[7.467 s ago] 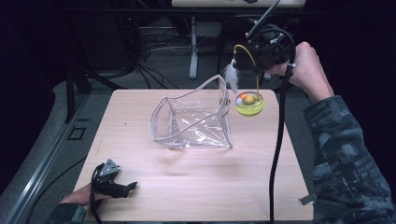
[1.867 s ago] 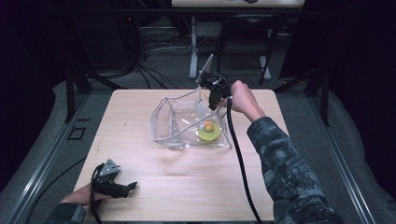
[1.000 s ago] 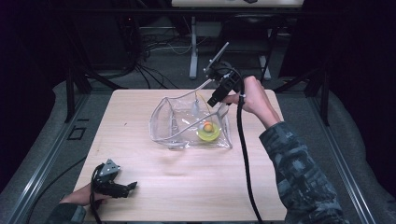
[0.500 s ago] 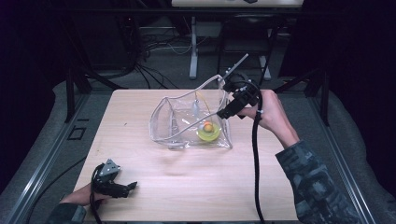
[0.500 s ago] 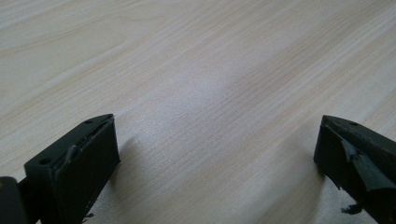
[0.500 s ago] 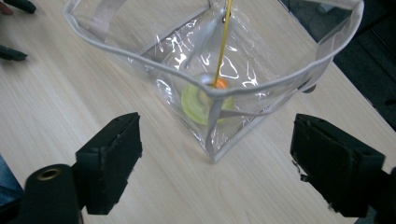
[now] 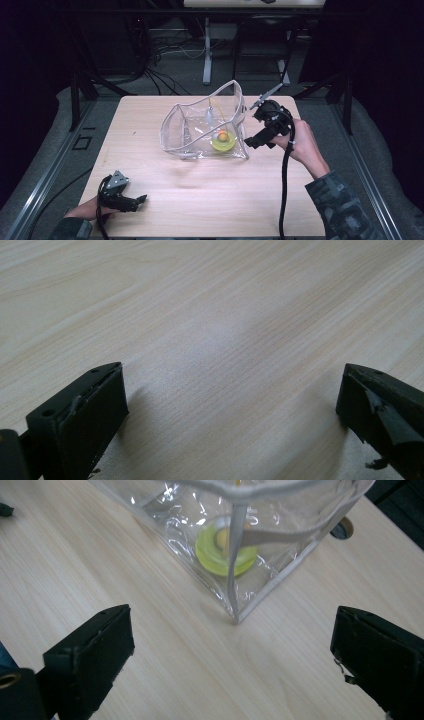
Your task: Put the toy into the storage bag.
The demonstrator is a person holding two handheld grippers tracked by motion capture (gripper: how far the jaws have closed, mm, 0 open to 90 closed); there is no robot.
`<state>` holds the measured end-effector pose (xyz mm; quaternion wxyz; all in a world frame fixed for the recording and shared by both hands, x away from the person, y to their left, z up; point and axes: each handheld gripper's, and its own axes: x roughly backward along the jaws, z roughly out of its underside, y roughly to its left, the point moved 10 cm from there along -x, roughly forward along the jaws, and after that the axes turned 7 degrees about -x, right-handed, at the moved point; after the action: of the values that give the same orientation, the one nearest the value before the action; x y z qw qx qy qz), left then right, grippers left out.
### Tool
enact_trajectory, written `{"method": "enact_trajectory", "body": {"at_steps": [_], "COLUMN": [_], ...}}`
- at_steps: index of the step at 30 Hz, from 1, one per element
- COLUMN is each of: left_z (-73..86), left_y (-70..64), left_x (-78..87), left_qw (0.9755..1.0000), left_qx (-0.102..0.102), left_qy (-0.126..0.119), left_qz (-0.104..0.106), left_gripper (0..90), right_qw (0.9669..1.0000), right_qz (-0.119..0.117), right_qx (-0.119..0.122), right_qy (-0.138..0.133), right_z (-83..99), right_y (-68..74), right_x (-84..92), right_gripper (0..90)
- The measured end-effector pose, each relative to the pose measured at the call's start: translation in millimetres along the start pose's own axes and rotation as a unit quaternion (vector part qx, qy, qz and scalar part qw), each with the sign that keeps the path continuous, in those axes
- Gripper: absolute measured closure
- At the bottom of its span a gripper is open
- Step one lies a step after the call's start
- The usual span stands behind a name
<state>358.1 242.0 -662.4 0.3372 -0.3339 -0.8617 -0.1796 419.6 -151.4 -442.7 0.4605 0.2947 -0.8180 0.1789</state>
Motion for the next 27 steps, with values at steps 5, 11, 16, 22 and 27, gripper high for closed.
{"method": "enact_trajectory", "body": {"at_steps": [5,11,16,22,27], "left_z": [0.1,0.1,0.1,0.1,0.0], "left_y": [0.2,0.2,0.3,0.3,0.3], "left_x": [0.0,0.1,0.1,0.1,0.1], "left_qw": [1.0,1.0,1.0,1.0,1.0], "left_qx": [-0.001,-0.001,-0.001,-0.001,-0.001], "left_qy": [0.0,0.001,0.001,0.001,0.0], "left_qz": [0.0,-0.001,-0.001,-0.001,-0.001], "left_gripper": [0.0,0.0,0.0,0.0,0.0], "right_qw": [0.9998,0.9994,0.9978,0.9946,0.9945], "right_qz": [0.008,0.006,-0.002,-0.001,0.014], "right_qx": [-0.015,-0.034,-0.064,-0.09,-0.085], "right_qy": [0.006,0.009,0.016,0.051,0.059], "right_z": [22.7,50.1,80.2,125.2,143.5], "right_y": [-6.2,-10.7,-12.7,-8.1,-7.1], "right_x": [-9.4,-22.6,-40.7,-64.2,-72.0], "right_gripper": [1.5,1.5,2.3,0.0,0.0]}}
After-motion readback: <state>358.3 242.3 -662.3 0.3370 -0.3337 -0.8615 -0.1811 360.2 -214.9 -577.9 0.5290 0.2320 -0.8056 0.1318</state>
